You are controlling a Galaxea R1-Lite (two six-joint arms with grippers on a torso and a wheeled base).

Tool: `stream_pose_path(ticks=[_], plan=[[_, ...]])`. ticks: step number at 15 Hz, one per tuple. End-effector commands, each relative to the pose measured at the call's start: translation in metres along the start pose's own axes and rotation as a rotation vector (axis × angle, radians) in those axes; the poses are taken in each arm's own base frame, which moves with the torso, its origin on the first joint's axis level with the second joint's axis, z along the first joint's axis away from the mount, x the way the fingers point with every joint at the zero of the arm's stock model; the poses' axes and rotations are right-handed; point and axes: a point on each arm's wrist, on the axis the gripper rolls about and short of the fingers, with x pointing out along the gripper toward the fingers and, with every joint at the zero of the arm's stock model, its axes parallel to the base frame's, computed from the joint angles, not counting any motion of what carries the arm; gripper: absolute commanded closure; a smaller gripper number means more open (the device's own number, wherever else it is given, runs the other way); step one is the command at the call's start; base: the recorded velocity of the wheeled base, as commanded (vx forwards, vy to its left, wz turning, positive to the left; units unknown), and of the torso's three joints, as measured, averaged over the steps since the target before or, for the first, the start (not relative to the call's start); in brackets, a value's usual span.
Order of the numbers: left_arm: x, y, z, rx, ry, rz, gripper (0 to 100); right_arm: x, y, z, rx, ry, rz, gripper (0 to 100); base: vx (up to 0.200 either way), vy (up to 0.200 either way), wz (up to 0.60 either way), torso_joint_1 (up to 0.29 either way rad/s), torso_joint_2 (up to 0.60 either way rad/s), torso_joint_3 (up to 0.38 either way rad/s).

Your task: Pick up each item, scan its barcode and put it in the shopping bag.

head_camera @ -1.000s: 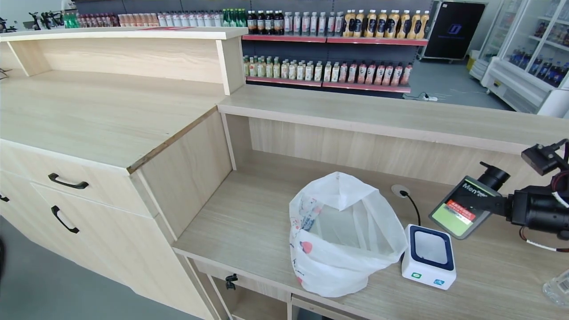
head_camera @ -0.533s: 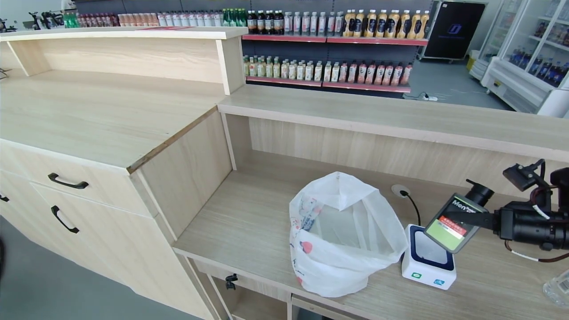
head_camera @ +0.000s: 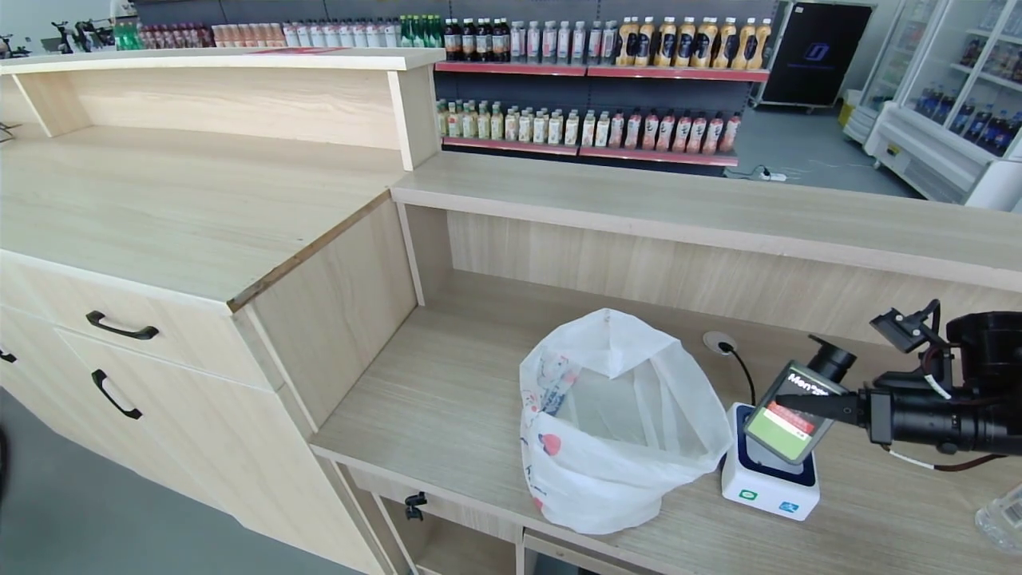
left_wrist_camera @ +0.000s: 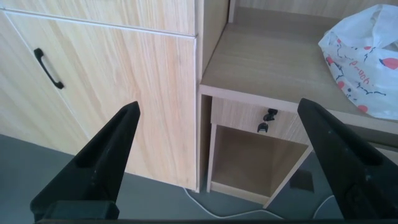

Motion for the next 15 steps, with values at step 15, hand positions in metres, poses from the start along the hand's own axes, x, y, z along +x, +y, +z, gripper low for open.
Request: stream_pose_path(ticks=[15], plan=[[0.000, 0.000, 0.000, 0.000, 0.000, 0.000, 0, -0.015, 0.040, 0.028, -0.212, -0.059, -0.044, 100, 0.000, 0.000, 0.00, 0.000, 0.00, 0.000]])
